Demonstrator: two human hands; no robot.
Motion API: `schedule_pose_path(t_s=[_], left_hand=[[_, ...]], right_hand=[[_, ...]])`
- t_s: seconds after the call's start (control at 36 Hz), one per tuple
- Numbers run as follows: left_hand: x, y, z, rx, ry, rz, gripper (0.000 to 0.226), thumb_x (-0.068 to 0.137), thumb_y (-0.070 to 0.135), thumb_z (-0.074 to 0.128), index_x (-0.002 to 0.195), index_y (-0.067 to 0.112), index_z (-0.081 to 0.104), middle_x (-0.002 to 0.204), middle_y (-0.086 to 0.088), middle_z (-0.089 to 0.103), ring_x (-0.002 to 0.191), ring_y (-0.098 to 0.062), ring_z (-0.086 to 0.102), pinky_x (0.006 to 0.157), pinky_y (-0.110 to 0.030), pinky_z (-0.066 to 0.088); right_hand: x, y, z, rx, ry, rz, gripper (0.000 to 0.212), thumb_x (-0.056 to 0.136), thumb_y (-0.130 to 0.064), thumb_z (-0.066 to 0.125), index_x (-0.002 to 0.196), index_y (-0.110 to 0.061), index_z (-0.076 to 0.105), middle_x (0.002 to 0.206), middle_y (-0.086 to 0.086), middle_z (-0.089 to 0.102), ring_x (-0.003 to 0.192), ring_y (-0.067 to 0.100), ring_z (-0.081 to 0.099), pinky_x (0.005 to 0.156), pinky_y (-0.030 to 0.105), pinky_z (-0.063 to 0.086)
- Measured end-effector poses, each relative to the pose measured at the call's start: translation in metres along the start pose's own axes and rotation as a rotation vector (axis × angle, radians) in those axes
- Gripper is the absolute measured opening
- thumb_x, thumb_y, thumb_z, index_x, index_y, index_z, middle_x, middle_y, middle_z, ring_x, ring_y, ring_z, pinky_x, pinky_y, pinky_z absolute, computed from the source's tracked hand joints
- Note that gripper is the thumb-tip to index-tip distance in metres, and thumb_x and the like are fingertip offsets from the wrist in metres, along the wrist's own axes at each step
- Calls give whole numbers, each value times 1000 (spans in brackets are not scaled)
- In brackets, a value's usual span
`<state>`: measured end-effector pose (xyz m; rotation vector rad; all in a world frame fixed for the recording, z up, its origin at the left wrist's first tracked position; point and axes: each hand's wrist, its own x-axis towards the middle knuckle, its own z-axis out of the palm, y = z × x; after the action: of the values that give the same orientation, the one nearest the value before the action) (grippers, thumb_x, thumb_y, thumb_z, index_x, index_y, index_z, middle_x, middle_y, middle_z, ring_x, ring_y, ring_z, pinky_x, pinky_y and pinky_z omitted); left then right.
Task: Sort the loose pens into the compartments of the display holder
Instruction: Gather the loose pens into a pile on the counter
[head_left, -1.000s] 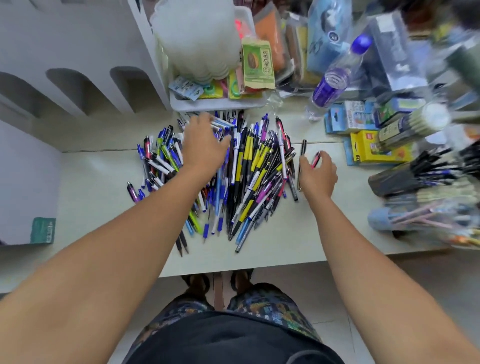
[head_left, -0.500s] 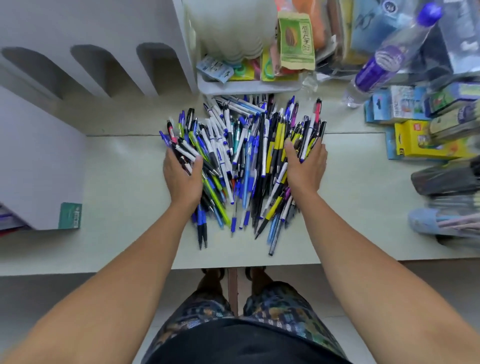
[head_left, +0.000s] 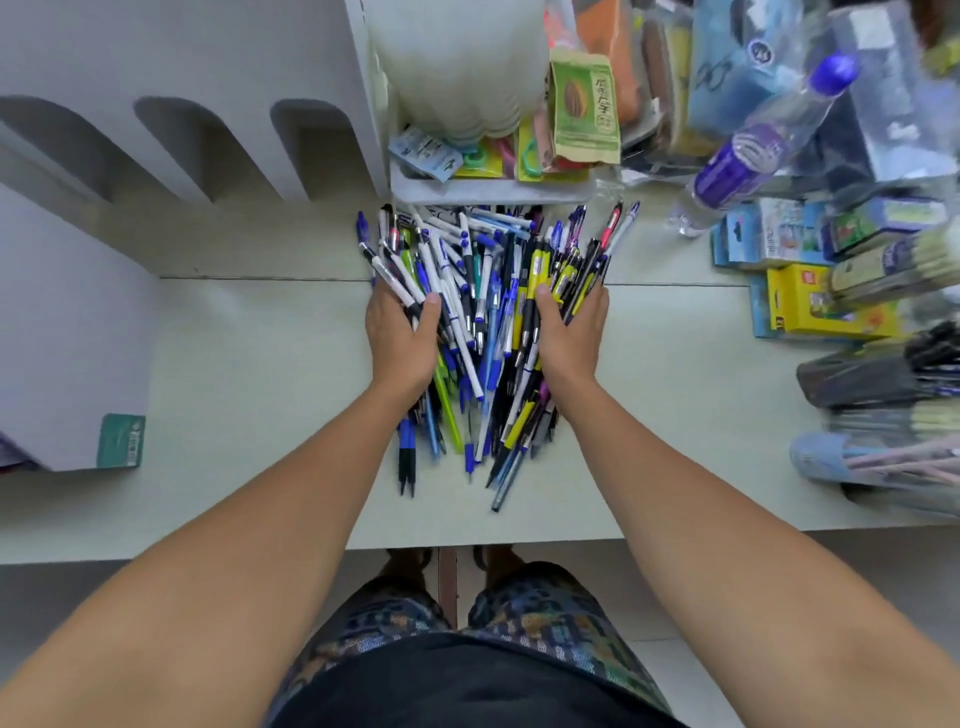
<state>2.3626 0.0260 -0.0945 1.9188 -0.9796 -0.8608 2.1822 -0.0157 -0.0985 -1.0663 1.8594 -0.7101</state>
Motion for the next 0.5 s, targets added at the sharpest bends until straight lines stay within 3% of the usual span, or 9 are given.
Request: schedule_pose_path(t_s=[0.19, 0.33, 0.5], left_hand=[[1, 1, 4, -27, -56, -15, 77, 91, 61, 48, 154, 19, 33, 153, -2, 44, 143, -21, 39, 119, -48, 33], [3, -9, -15, 1, -51, -47, 83, 87, 69, 53, 154, 25, 33, 154, 1, 43, 144, -20, 37, 119, -49, 33], [-2, -22, -47, -18, -10, -94, 76, 87, 60, 60, 151, 25, 39, 151, 6, 43, 140, -14, 40, 120, -45, 32]], right_hand=[[-1, -9, -3, 47, -4, 2, 93, 94, -59, 60, 164, -23, 9, 171, -4, 10, 156, 16, 12, 127, 41, 16], [1, -5, -22, 14, 31, -20, 97, 93, -63, 60, 164, -27, 6, 171, -7, 8, 157, 15, 11, 126, 40, 16], [-11, 21, -46, -111, 170, -23, 90, 95, -66, 53, 163, -22, 14, 170, -1, 15, 157, 17, 12, 128, 41, 14]])
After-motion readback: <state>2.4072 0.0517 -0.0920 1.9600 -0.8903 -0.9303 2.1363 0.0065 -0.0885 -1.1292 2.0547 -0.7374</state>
